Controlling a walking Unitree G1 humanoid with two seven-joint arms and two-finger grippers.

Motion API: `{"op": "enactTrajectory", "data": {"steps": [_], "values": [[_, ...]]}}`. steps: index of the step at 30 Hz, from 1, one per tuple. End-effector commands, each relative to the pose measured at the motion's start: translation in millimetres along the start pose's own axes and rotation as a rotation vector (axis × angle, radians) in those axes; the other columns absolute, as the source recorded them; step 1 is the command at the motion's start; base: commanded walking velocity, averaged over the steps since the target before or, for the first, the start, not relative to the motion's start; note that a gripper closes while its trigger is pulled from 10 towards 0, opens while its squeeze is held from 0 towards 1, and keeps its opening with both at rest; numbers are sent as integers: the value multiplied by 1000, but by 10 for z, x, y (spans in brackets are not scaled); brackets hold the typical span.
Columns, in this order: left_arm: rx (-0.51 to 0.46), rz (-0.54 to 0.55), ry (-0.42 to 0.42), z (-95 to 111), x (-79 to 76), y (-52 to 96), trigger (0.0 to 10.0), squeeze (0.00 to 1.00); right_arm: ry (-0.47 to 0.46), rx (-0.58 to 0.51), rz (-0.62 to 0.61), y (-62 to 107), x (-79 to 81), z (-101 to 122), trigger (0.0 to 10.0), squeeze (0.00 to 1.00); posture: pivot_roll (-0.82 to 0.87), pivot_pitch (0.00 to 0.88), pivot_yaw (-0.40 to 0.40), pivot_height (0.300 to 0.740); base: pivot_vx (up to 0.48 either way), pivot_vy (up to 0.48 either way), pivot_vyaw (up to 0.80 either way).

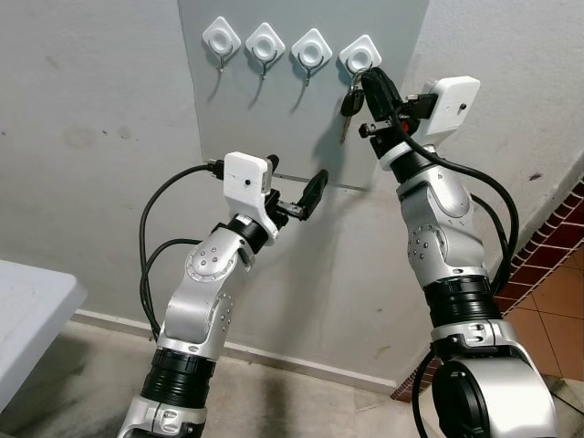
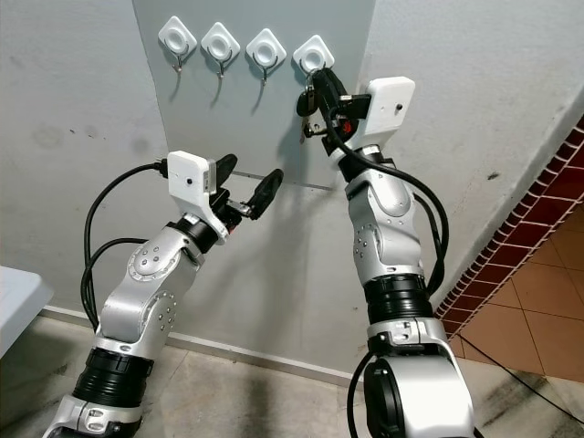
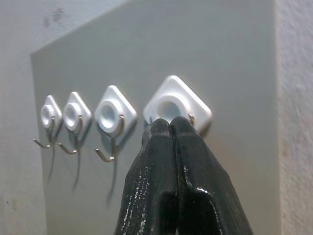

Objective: Hang keys on a hook

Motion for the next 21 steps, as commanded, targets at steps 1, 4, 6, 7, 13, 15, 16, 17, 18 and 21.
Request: {"op": "enactTrajectory", "data": {"steps": [1, 4, 6, 7, 13, 15, 16, 17, 18, 21], "values": [[-38, -19, -15, 132, -37, -31, 10000, 0, -41, -18, -10, -50, -29, 64, 10000, 0, 29, 18, -39, 740, 0, 0, 0], [-40, -20, -14, 139, -43, -31, 10000, 0, -90, -12, -20, -48, -48, 38, 10000, 0, 31, 16, -41, 740, 0, 0, 0], [-41, -19, -11, 144, -42, -31, 10000, 0, -127, -3, -28, -39, -60, 9, 10000, 0, 32, 15, -41, 740, 0, 0, 0], [-42, -19, -11, 145, -42, -30, 10000, 0, -136, -1, -30, -38, -63, 3, 10000, 0, 32, 15, -41, 740, 0, 0, 0], [-46, -19, -7, 159, -44, -28, 10000, 0, -269, 34, -48, 4, -78, -110, 10000, 0, 34, 11, -41, 740, 0, 0, 0], [-48, -19, -3, 170, -46, -31, 10000, 0, -312, 39, -48, 13, -83, -134, 10000, 0, 35, 10, -41, 740, 0, 0, 0], [-48, -20, -3, 170, -47, -30, 10000, 0, -311, 41, -49, 23, -85, -143, 10000, 0, 36, 9, -41, 740, 0, 0, 0], [-49, -20, -3, 174, -51, -29, 10000, 0, -314, 45, -51, 41, -90, -161, 10000, 0, 37, 9, -42, 740, 0, 0, 0], [-49, -20, -1, 176, -51, -28, 10000, 0, -326, 49, -55, 57, -92, -180, 10000, 0, 39, 8, -43, 740, 0, 0, 0], [-49, -19, -2, 176, -49, -25, 10000, 0, -341, 61, -59, 89, -91, -218, 10000, 0, 42, 6, -44, 740, 0, 0, 0]]}}
Point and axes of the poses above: a point about 5 cm out from each wrist's last joint towards the gripper, its own y axis pointing back from the gripper into the wrist, its own z axis along the axis of the wrist's last joint, x = y × z, the point moved 3 cm from there along -y, pointing out of the wrist towards the gripper, and after that the axes turned 7 degrees about -y, right-handed, at the moved point
